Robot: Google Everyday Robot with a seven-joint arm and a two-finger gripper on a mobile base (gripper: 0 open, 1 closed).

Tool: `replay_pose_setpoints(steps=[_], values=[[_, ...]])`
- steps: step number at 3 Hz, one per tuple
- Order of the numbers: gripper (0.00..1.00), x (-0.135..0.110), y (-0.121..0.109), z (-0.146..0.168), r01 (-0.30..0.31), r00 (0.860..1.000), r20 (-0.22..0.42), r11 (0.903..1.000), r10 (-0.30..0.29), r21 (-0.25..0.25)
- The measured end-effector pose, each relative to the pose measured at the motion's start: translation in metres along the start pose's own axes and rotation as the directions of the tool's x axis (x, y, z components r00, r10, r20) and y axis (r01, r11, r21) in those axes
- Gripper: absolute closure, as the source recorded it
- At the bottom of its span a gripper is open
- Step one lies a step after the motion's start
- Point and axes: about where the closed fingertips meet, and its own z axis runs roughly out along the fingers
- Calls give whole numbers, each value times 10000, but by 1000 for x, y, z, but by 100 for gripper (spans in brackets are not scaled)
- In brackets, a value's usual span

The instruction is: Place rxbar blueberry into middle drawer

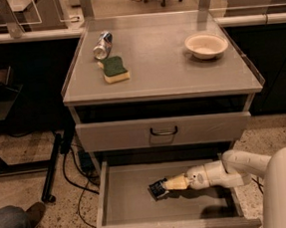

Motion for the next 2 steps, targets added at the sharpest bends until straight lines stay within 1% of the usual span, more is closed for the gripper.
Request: replay_pose_setpoints(steps=[1, 2], values=[[100, 12, -6, 1, -361, 9993, 26, 9993, 361, -70], [100, 31, -18, 0, -849, 9964, 52, 9964, 849, 34]])
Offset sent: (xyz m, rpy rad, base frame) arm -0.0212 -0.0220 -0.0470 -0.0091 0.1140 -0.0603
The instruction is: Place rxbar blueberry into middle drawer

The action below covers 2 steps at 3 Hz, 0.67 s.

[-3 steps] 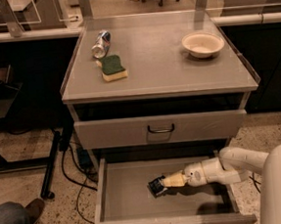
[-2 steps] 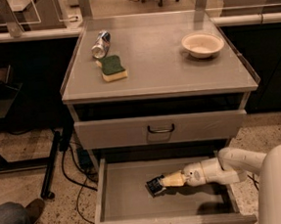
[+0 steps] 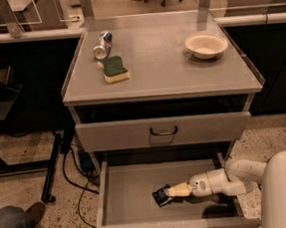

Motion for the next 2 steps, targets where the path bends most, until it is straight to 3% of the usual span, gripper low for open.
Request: replay_pose_setpoints(steps=[1, 2], values=[[100, 20, -26, -7, -364, 9993, 111, 9986, 360, 394], [100, 20, -26, -7, -364, 9993, 111, 9986, 360, 394]])
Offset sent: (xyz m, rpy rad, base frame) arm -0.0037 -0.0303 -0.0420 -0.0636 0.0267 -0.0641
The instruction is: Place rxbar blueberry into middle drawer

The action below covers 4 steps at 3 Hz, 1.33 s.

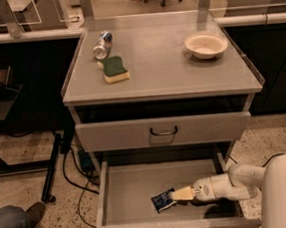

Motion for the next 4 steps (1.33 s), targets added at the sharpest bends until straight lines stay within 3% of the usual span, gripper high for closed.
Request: replay_pose_setpoints(steps=[1, 4], values=[[85, 0, 0, 0, 0, 10000, -1, 10000, 0, -1], [16, 0, 0, 0, 0, 10000, -1, 10000, 0, -2]])
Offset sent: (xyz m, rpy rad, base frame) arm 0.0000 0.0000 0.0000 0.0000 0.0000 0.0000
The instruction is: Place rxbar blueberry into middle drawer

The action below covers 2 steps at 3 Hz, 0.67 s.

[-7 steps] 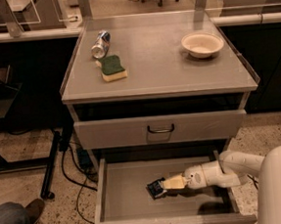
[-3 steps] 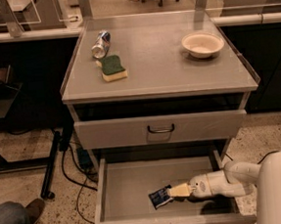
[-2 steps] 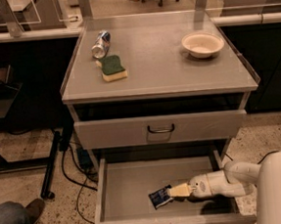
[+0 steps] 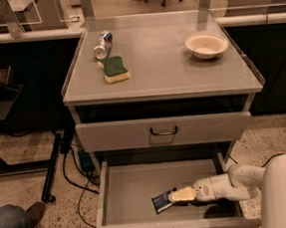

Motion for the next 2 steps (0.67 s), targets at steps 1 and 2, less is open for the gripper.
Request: replay_pose_setpoints(steps=[1, 2], values=[[0, 0, 0, 0, 0, 10000, -1, 10000, 0, -2], [0, 0, 0, 0, 0, 10000, -1, 10000, 0, -2]])
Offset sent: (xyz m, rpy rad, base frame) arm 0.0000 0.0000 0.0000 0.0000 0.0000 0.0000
